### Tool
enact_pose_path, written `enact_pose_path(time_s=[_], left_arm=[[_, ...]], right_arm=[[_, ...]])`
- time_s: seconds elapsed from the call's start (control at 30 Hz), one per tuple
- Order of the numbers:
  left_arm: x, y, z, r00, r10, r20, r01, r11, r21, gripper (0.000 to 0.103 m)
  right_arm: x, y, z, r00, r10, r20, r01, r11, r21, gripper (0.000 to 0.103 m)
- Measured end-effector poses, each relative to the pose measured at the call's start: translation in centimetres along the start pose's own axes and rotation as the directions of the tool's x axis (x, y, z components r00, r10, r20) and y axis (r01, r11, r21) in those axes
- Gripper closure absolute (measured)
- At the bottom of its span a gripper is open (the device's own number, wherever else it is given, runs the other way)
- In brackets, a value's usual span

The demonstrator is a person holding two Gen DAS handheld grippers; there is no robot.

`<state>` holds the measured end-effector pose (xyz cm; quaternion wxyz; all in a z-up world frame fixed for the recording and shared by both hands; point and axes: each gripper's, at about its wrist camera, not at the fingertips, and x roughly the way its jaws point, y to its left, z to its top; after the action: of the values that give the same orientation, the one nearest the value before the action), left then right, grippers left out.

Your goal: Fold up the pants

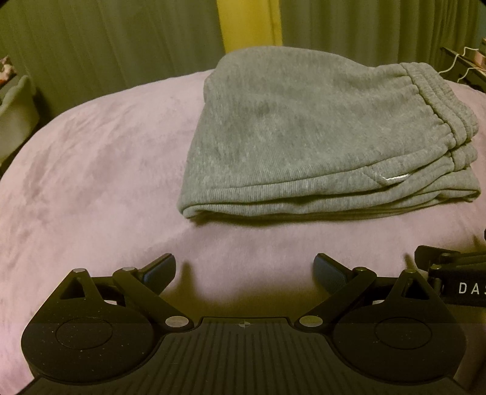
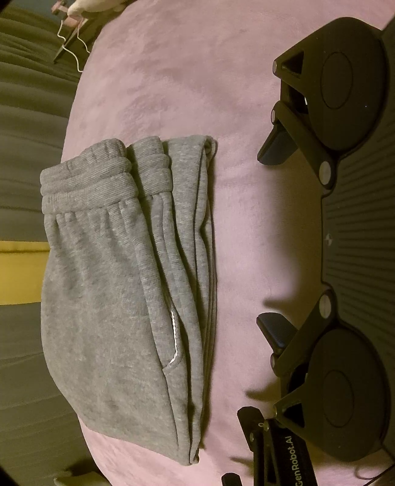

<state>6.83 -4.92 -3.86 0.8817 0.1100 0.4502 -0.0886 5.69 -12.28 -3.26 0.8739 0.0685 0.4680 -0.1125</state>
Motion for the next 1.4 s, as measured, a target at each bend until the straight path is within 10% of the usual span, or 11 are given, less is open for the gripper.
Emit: enact_pose_path(time_s=[1.4], left_arm=[[0.63,0.41,-0.18,1.0,-0.002,-0.021,0.002,1.0,-0.015,0.003]], right_arm=[[0.16,0.04,-0.04,1.0,0.002,-0.007,-0.002,1.0,0.017,0.0]])
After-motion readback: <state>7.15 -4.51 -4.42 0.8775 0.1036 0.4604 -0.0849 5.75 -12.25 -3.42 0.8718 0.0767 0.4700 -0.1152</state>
